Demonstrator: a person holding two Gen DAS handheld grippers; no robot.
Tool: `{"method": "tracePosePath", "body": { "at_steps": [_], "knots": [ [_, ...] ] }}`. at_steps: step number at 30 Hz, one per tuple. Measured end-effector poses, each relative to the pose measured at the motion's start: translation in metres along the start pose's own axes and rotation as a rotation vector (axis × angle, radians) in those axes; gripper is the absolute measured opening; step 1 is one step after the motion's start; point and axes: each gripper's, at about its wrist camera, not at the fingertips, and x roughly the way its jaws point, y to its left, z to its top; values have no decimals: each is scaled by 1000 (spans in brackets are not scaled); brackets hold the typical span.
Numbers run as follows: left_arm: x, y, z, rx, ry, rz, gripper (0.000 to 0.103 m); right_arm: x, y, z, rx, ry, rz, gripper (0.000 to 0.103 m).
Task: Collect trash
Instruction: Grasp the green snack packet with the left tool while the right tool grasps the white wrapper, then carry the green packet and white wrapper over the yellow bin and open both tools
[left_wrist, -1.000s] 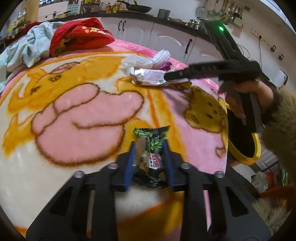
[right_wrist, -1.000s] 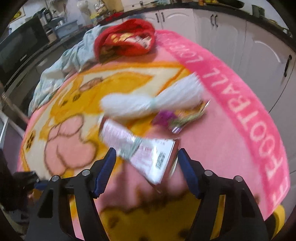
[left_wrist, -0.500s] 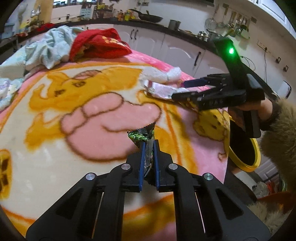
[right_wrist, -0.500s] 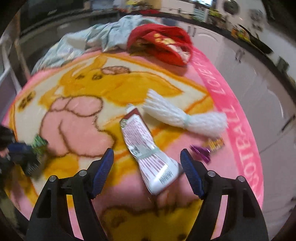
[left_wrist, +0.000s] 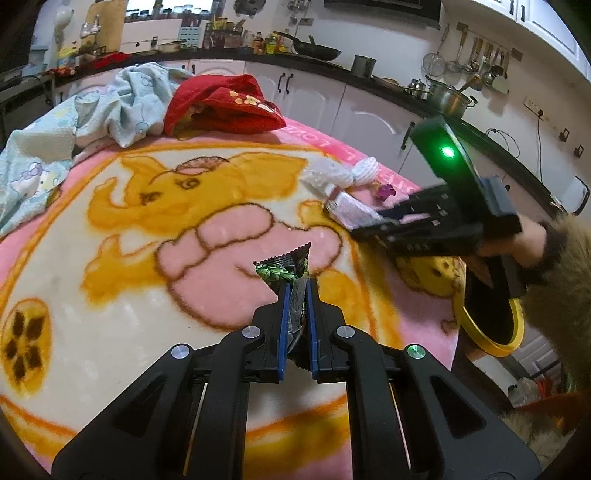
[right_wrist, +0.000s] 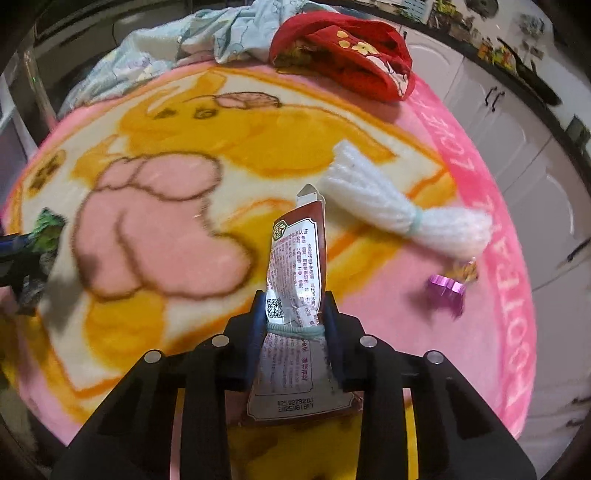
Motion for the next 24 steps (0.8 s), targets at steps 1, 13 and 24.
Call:
{"method": "tracePosePath", "body": {
  "at_steps": [1, 13, 24],
  "knots": [
    [-2, -1, 1, 0, -4, 3, 4, -3, 4, -5, 13, -9, 15, 29],
    [-23, -21, 14, 23, -63, 18, 4, -60, 33, -48, 102, -157, 120, 29],
    [-30, -54, 27, 62, -104, 3, 4, -111, 15, -87, 193, -245, 82, 29]
  ]
}}
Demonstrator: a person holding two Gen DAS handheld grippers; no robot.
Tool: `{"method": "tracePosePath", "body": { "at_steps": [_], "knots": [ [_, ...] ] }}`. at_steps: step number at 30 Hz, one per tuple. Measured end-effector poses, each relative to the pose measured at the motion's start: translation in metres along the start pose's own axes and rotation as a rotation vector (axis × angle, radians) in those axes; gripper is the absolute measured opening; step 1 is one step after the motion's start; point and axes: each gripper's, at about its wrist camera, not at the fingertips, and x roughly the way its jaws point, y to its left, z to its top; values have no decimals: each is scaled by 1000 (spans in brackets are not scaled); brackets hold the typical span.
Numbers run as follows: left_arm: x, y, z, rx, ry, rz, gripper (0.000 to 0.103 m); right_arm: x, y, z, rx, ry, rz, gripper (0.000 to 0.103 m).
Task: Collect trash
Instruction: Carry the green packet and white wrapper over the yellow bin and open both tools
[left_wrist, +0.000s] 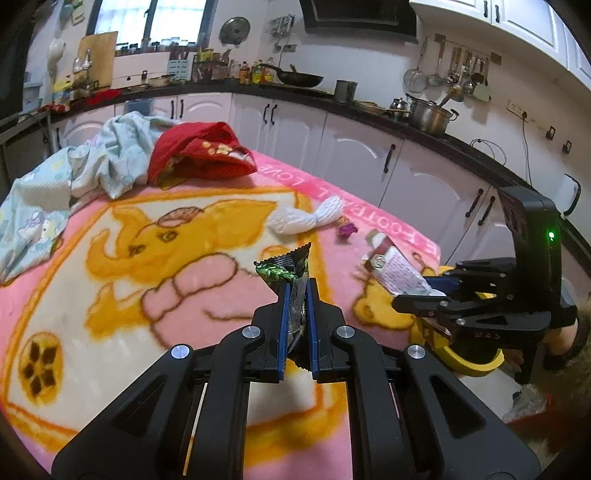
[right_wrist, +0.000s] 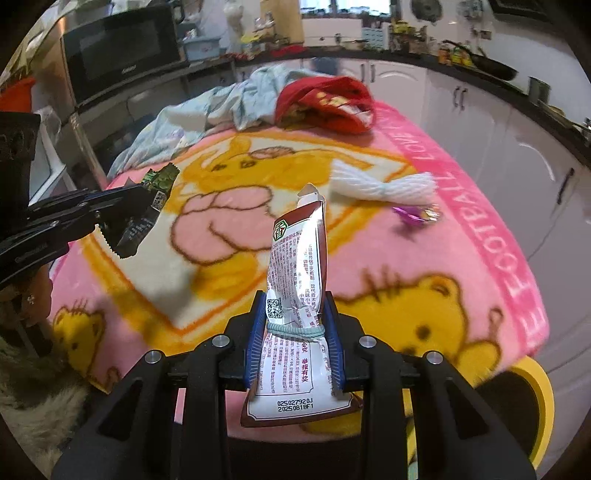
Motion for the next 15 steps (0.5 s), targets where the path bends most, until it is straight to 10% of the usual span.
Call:
{"method": "tracePosePath", "body": {
  "at_steps": [15],
  "knots": [
    [11, -39, 16, 43, -23, -70, 4, -71, -43, -22, 91, -124, -122, 29]
  ]
}}
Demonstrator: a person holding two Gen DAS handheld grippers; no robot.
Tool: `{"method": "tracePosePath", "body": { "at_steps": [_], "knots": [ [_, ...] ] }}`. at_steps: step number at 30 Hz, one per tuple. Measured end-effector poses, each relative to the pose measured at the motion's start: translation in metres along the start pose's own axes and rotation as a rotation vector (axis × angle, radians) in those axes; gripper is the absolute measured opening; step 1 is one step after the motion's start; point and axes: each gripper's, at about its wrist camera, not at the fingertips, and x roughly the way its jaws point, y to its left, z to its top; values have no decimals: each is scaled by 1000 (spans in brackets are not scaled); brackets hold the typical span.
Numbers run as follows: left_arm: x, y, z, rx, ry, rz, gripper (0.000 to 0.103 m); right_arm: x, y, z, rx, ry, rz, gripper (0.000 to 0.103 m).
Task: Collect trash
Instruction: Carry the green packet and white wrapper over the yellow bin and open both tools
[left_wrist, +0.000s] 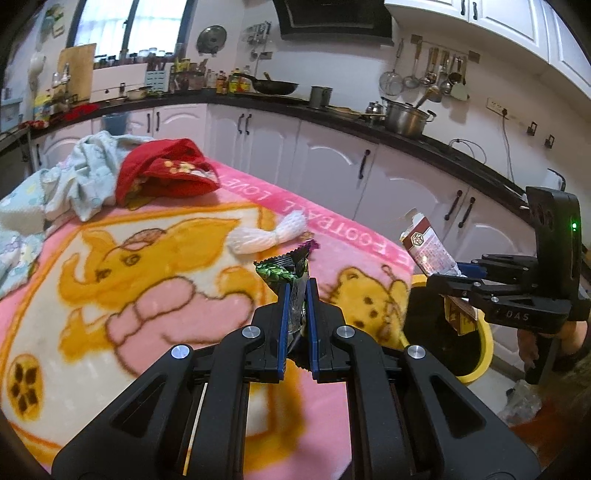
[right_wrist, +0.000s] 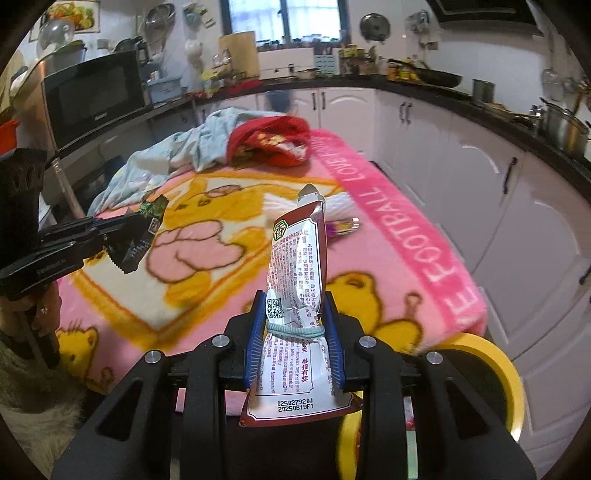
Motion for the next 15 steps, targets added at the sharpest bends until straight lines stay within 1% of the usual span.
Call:
{"method": "tracePosePath", "body": {
  "at_steps": [15],
  "knots": [
    [31, -60, 17, 79, 8, -85, 4, -47, -58, -29, 135, -71, -94, 29]
  ]
}}
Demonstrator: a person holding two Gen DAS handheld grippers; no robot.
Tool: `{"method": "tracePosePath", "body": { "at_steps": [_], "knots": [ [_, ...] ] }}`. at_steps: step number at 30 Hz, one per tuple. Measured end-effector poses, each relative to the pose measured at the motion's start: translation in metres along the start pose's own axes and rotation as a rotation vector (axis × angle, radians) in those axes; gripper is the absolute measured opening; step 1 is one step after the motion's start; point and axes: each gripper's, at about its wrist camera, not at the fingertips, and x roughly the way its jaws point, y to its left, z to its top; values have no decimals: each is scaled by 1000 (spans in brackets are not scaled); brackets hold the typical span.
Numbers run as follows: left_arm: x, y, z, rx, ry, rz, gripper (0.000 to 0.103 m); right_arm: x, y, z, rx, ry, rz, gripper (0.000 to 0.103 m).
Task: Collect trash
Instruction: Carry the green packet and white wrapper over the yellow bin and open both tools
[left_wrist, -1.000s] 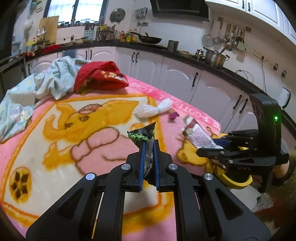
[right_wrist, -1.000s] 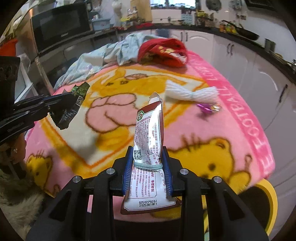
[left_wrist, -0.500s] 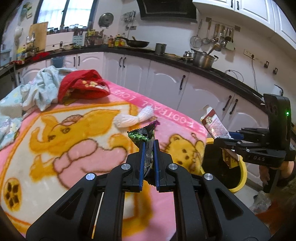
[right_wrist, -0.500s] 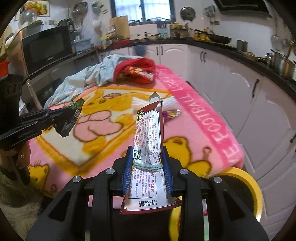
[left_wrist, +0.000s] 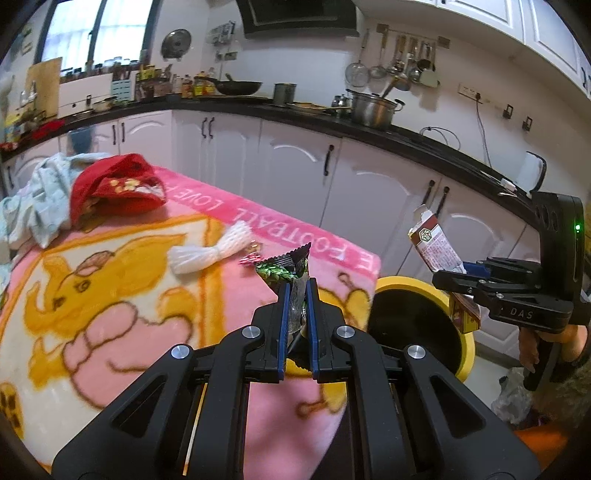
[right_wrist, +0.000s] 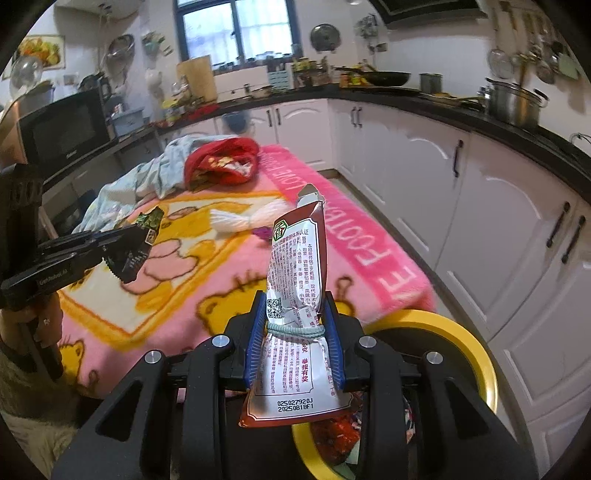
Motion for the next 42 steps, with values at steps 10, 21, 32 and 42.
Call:
{"method": "tracePosePath", "body": {
  "at_steps": [10, 21, 32, 42],
  "knots": [
    [27, -39, 10, 35, 11, -81, 5, -23, -40, -22, 93, -27, -58, 29],
    [64, -81, 7, 80, 65, -157, 5, -31, -74, -47, 154, -20, -119, 29],
    [113, -115, -3, 101, 151, -248, 5, -23, -99, -74, 208, 15, -153, 29],
    [155, -131, -18, 106, 245, -278, 5, -7, -117, -98, 263, 66, -158, 29]
  ]
}}
